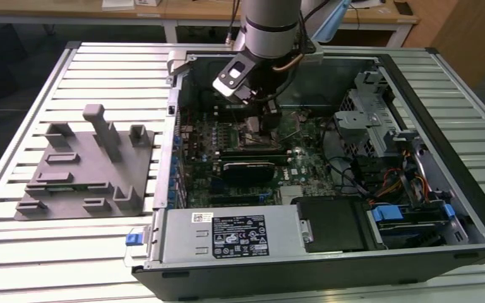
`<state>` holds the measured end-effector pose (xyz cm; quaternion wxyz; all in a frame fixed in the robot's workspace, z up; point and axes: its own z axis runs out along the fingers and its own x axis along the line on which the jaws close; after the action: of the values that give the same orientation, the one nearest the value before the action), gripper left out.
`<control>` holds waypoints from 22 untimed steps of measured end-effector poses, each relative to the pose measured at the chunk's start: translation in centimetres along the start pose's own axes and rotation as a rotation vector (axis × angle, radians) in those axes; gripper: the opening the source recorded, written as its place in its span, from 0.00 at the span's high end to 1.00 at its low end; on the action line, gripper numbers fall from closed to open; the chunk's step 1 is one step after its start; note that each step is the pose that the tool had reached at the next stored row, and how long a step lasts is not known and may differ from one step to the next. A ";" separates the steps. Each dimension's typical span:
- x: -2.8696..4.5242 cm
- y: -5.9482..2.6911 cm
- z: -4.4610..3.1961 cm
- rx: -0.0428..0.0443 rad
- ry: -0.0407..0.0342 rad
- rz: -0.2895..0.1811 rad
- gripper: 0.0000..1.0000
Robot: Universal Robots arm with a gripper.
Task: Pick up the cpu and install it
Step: 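Place the cpu into insertion slot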
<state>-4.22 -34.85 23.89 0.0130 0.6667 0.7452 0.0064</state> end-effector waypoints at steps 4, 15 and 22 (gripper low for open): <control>0.00 -0.01 0.10 0.0007 -0.0016 0.051 0.46; 0.19 0.22 0.83 0.0039 -0.0394 0.051 0.46; 0.72 0.34 1.18 0.0044 -0.0394 0.051 0.46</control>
<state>-3.94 -34.10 22.71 0.0260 0.6855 0.7276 -0.0080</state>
